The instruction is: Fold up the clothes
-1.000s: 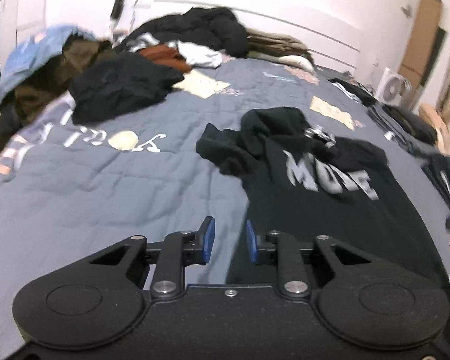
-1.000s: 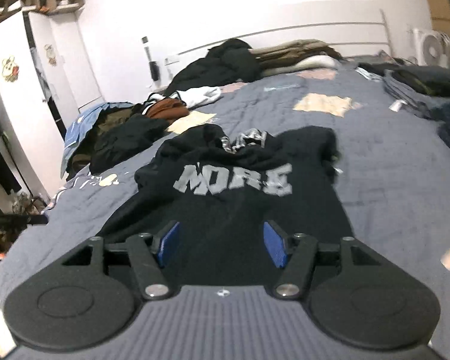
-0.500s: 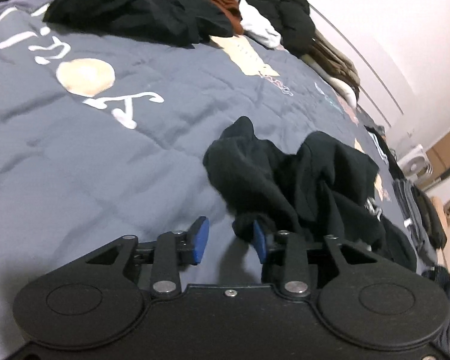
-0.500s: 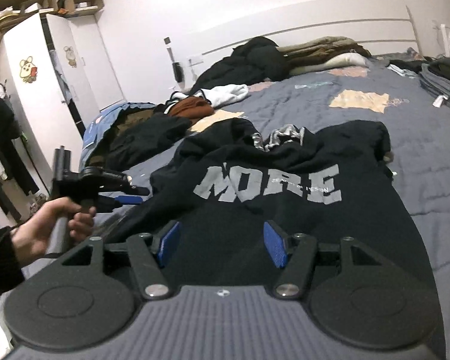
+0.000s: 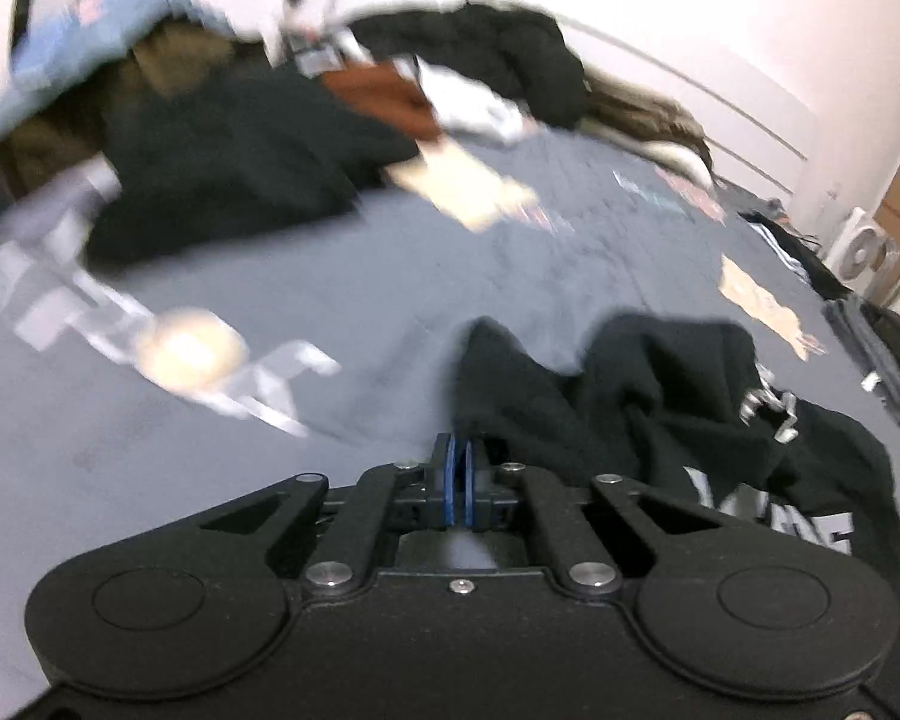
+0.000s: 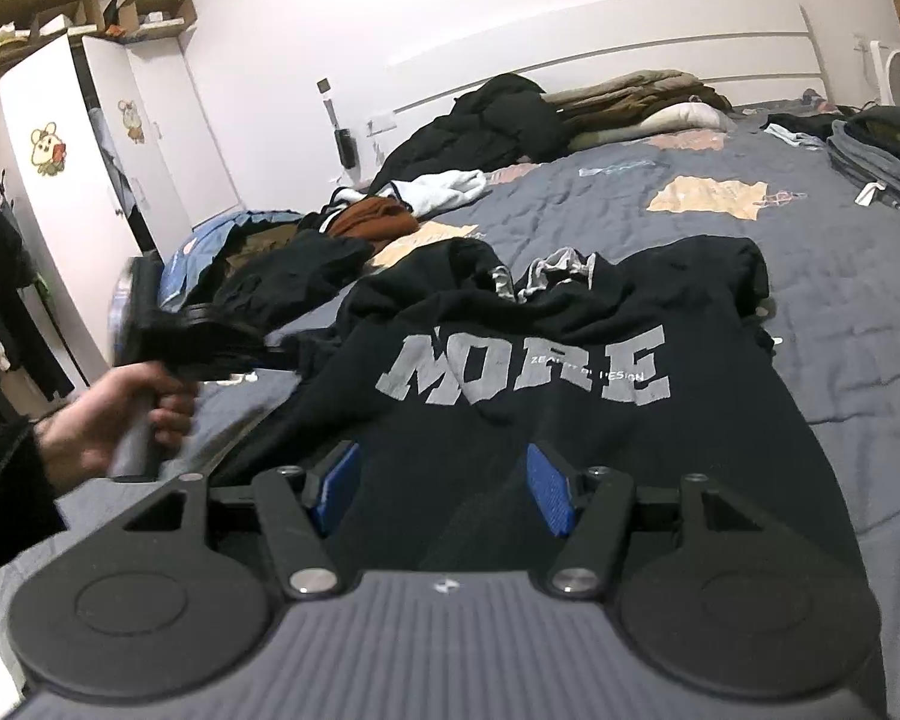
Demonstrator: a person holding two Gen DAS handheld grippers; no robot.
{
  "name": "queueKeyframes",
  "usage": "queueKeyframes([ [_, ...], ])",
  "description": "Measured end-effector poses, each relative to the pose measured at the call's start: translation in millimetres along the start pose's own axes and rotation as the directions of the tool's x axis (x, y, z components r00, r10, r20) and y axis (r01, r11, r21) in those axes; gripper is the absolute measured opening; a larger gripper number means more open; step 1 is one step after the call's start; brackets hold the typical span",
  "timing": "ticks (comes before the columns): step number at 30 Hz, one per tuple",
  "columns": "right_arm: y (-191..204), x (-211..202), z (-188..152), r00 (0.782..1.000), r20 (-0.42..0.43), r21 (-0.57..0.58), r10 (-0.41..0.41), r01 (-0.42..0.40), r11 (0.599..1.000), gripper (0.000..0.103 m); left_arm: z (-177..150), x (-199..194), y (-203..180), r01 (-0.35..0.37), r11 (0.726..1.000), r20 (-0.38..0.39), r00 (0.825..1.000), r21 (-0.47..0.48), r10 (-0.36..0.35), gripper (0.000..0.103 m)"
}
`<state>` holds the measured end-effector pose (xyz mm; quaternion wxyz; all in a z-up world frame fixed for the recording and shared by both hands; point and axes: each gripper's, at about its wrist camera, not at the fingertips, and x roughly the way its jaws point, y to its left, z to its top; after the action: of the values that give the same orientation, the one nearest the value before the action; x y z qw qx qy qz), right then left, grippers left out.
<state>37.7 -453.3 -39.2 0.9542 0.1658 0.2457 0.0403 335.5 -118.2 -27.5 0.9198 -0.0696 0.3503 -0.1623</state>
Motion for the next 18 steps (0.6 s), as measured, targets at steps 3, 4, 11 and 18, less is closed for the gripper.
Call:
queueKeyframes([
  [3,-2.8,-2.0,1.8,1.000,0.009,0.012,-0.005,0.005,1.000,0.061,4.4,-20.4,24.9,-0.041,0.999,-0.008,0.999,0.013,0.041,0.004],
  [4,-3.8,-2.6,2.4,1.000,0.012,0.015,-0.006,0.006,1.000,0.061,1.4,-21.2,29.0,-0.060,0.998,-0.030,0.998,0.028,0.061,0.004],
  [11,-5.0,-2.3,3.6,1.000,0.001,0.010,-0.012,0.012,1.000,0.061,-22.2,-9.9,54.5,-0.179,0.983,-0.146,0.973,0.030,0.181,0.032],
  [18,-5.7,0.4,1.8,1.000,-0.012,0.003,-0.013,0.013,1.000,0.061,5.8,21.9,61.5,-0.141,0.987,-0.095,0.987,-0.079,0.134,0.056],
])
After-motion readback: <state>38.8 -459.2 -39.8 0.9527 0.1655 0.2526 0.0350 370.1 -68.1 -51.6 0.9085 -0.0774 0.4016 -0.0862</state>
